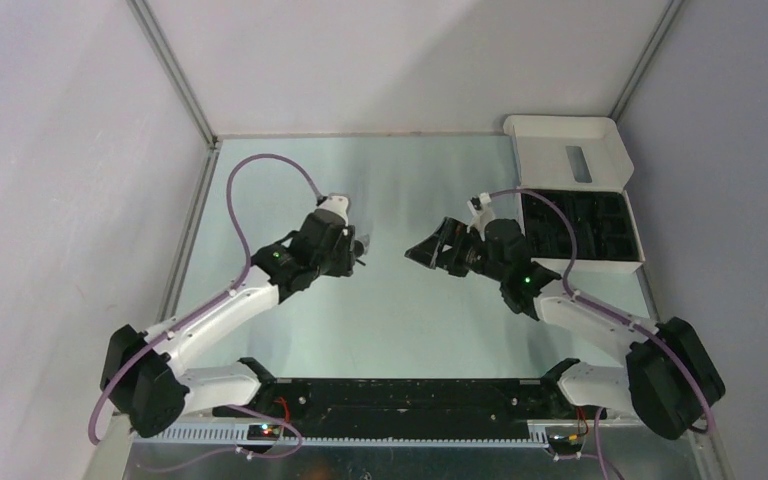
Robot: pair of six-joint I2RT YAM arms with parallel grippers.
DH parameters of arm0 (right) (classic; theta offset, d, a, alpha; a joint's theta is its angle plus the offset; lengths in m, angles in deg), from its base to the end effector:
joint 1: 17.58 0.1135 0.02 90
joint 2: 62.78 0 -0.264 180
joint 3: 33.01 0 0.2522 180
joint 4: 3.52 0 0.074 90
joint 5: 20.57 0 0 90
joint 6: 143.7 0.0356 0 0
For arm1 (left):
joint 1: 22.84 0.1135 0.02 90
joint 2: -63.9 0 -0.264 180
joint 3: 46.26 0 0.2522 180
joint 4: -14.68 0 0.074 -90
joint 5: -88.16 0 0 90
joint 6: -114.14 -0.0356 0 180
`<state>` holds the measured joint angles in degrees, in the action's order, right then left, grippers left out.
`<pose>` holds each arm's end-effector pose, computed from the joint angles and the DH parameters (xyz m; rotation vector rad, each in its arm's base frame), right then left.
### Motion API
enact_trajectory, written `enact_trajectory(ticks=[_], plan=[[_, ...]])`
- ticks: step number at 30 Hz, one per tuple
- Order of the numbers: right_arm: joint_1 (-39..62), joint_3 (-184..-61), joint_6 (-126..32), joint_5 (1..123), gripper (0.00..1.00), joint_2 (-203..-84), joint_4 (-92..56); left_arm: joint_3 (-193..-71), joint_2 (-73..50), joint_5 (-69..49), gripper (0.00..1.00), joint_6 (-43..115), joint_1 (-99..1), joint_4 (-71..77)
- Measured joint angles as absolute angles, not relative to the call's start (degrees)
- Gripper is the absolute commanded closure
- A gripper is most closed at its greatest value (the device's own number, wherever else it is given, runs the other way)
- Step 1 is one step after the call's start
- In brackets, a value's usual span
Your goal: Sort the hair-cutting tools
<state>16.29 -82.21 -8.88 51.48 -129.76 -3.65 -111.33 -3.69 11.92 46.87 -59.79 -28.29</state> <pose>0.2094 0.1538 0.2463 -0.0389 2.0627 1.1960 0.2028 -0.1420 0.2690 0.1753 2.3412 -0.2320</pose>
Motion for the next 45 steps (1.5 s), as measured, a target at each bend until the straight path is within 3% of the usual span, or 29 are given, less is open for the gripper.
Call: enact_trajectory(ticks=[10,18,22,26,30,34,40,45], plan=[[18.7,-83.0,9.7,50.9,0.03,-141.7,8.5,-109.5,-1.0,16.9,1.00,46.1,-71.6,-21.8],[19.0,-83.9,18.1,47.2,0.10,-148.9,16.5,-107.8,0.2,21.9,1.00,42.0,-80.0,-17.3],[19.1,-83.9,21.0,45.4,0.21,-151.3,19.7,-107.0,0.6,24.9,1.00,39.6,-83.2,-15.0],[19.2,-83.9,23.4,43.9,0.46,-152.9,23.1,-106.4,1.1,27.3,0.99,38.1,-84.8,-13.3],[19.2,-84.3,26.0,42.7,0.75,-153.2,26.9,-105.4,1.1,29.1,0.85,37.4,-85.4,-13.3],[19.2,-84.5,25.9,41.9,0.90,-153.4,28.8,-104.8,2.0,30.1,0.57,37.1,-85.7,-12.6],[18.4,-84.3,24.6,38.7,1.00,-154.2,33.6,-102.7,8.1,28.9,0.22,38.2,-85.9,-11.1],[17.0,-84.0,22.0,36.4,1.00,-154.2,37.5,-102.4,17.3,22.6,0.12,40.5,-82.9,-8.5]])
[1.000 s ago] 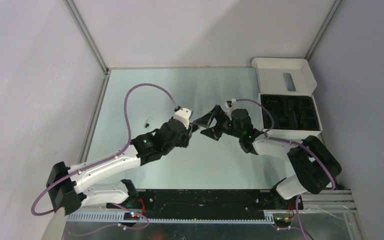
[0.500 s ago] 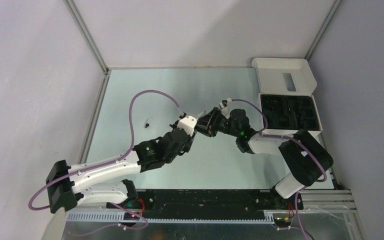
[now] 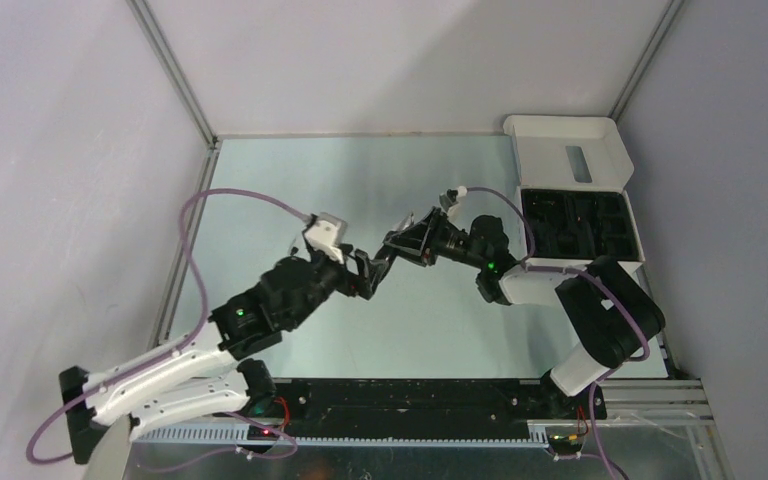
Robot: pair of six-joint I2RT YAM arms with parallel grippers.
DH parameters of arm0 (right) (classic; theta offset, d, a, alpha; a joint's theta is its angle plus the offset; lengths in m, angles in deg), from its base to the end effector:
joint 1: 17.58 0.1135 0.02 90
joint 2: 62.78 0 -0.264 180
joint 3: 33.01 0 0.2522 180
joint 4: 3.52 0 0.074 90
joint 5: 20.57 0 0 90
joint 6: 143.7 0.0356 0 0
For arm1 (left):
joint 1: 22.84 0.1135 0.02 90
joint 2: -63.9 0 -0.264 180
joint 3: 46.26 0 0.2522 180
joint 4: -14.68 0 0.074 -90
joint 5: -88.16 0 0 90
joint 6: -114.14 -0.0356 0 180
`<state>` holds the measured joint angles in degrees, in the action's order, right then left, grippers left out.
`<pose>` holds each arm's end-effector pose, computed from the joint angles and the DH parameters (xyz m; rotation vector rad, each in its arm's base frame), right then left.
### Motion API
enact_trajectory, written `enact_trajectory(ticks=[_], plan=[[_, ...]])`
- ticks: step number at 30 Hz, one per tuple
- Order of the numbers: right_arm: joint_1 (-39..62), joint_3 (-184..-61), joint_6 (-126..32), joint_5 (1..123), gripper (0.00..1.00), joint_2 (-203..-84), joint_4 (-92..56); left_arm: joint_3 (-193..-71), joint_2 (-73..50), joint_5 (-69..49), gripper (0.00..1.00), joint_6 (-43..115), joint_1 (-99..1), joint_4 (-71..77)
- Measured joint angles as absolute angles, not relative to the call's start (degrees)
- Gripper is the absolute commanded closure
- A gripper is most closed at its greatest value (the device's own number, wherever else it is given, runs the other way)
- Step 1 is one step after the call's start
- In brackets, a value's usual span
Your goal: Sort the hair-cutting tools
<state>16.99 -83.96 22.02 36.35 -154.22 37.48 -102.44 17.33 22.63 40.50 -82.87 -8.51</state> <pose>0.2543 0.1989 0.2146 0.1320 1.9391 1.8574 0.1080 -0.1577 0.3223 0.3835 1.7816 -0.5683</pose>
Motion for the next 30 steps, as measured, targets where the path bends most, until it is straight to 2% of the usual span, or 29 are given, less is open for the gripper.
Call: enact_trajectory(ticks=[6,13,24,28,30], plan=[[15.8,-83.2,19.9,33.6,1.00,-153.7,43.4,-99.2,23.1,8.7,0.10,46.7,-73.2,-3.8],[15.7,-83.2,18.3,30.7,1.00,-150.5,49.5,-95.6,19.7,-2.7,0.13,52.3,-69.5,-0.5],[16.2,-83.2,15.7,28.3,1.00,-147.1,53.3,-93.0,15.3,-19.4,0.35,59.6,-65.8,11.2],[16.4,-83.2,15.6,27.4,1.00,-147.1,55.0,-92.2,13.7,-23.7,0.49,61.9,-65.8,15.5],[16.4,-83.2,15.4,27.2,0.98,-147.0,55.5,-92.0,13.5,-25.0,0.61,62.9,-65.8,17.0]])
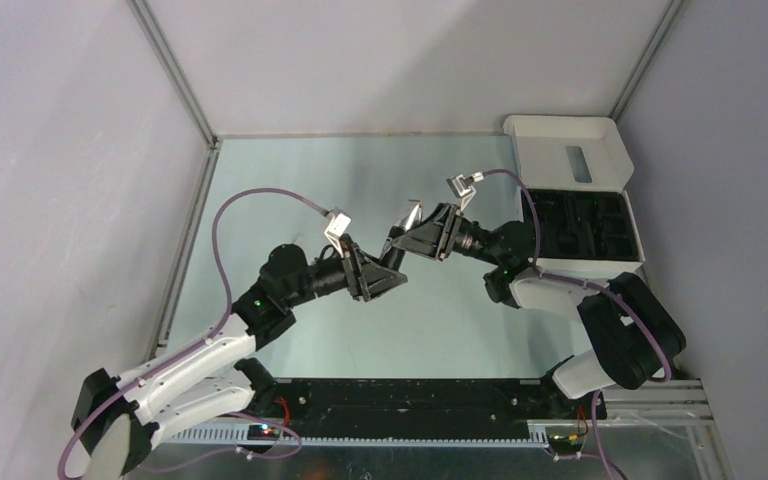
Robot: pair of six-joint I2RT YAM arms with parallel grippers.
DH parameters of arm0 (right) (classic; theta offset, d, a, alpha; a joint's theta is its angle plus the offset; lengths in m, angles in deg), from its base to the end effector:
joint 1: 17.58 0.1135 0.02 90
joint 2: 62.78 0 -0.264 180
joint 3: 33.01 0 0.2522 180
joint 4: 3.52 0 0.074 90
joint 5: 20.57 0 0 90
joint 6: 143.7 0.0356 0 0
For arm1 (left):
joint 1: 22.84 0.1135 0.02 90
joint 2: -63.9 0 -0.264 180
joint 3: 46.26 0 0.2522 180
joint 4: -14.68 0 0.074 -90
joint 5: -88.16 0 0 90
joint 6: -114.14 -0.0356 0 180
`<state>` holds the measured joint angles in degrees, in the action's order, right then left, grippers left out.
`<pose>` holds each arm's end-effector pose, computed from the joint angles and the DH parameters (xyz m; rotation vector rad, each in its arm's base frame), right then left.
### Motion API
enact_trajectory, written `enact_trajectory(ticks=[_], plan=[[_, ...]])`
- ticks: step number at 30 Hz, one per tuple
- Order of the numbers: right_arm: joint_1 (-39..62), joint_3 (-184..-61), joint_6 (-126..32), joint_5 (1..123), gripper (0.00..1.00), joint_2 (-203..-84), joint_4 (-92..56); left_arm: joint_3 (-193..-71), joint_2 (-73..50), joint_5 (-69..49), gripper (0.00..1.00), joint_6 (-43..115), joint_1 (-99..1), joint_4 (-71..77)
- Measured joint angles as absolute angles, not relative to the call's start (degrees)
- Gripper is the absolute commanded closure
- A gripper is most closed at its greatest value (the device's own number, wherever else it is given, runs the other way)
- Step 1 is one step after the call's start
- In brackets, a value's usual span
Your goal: Sort the hair-cutting tools
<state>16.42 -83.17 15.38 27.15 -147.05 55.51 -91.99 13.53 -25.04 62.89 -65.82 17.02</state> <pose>0.2299 0.1840 0.2770 -0.3615 1.4856 1.9192 0.1438 -0.1532 0.2921 0.4146 1.7579 -1.3888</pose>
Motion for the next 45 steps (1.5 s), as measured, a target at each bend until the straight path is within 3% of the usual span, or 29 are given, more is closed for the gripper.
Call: enact_trajectory(ticks=[3,5,12,14,21,27,35,45], plan=[[16.3,-83.1,13.7,27.2,0.91,-146.7,55.8,-91.8,13.5,-25.4,0.91,64.1,-65.8,17.5],[16.2,-83.1,12.6,27.2,0.80,-146.1,55.1,-91.7,13.6,-25.6,0.99,64.4,-65.6,17.9],[17.1,-83.1,6.5,29.2,0.28,-139.6,42.1,-93.5,14.1,-23.2,1.00,60.6,-66.8,12.1],[17.8,-83.1,3.9,31.9,0.22,-135.9,34.8,-95.5,14.0,-18.8,1.00,57.7,-68.4,7.8],[22.3,-87.6,-4.2,49.6,0.11,-122.4,2.2,-102.7,9.2,8.2,1.00,46.7,-79.7,-6.4],[26.3,-90.7,-2.8,61.3,0.10,-120.3,-11.1,-103.7,2.8,24.0,1.00,40.0,-87.4,-10.8],[27.4,-90.7,2.2,70.6,0.11,-120.5,-21.8,-103.7,2.0,31.2,1.00,35.6,-90.7,-9.3],[27.5,-91.8,4.9,73.6,0.12,-123.3,-22.2,-103.7,2.1,32.1,1.00,33.1,-91.7,-6.8]])
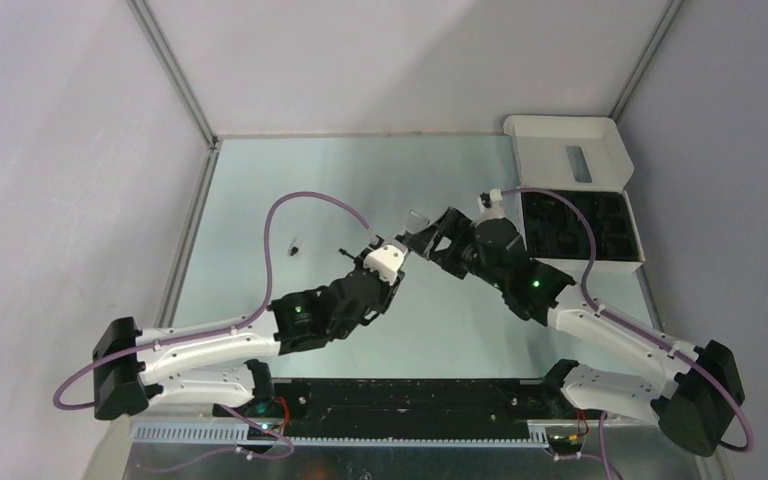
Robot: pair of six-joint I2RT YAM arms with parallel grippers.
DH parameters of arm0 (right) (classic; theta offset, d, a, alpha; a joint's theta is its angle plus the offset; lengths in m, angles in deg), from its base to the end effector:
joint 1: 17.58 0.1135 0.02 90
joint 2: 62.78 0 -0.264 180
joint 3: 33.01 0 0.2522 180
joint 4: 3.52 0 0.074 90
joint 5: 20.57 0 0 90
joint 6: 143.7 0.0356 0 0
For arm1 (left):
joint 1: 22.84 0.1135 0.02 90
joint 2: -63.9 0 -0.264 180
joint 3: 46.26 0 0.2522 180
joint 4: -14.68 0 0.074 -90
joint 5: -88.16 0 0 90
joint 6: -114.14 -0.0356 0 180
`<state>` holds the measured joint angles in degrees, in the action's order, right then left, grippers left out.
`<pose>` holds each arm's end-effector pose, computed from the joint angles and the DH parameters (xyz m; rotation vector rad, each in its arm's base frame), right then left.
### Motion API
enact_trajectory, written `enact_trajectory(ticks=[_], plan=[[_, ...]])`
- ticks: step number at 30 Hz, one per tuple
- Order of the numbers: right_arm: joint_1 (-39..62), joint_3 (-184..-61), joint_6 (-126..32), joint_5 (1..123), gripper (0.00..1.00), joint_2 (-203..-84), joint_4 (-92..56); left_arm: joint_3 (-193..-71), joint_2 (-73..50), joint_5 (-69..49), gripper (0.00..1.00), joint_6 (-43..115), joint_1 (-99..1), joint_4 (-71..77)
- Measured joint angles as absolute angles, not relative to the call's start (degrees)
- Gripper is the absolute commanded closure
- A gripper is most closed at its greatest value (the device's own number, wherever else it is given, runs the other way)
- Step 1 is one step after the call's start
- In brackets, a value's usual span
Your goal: Sort the hair-cutting tools
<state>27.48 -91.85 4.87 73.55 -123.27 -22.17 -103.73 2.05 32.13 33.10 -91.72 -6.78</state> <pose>0.1747 0.1714 0.2980 0.2990 2.0772 1.1016 0.1051 -0.2168 0.2819 0.6396 1.8447 -0.2994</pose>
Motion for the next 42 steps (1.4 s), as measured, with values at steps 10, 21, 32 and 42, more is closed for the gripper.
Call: enact_trajectory(ticks=[10,21,32,42], plan=[[27.6,-96.1,6.2,73.6,0.24,-128.0,-21.7,-103.7,-0.1,33.9,1.00,30.1,-94.1,-5.8],[27.2,-99.5,7.2,74.1,0.84,-131.0,-25.4,-105.0,-4.3,41.2,0.96,27.1,-96.3,-6.0],[21.1,-99.8,2.8,65.6,1.00,-131.0,-26.3,-107.5,-4.3,42.0,0.25,26.3,-97.8,-7.6],[4.0,-99.8,-10.2,57.0,1.00,-128.6,-31.2,-112.6,8.4,35.6,0.11,27.8,-95.3,-14.5]])
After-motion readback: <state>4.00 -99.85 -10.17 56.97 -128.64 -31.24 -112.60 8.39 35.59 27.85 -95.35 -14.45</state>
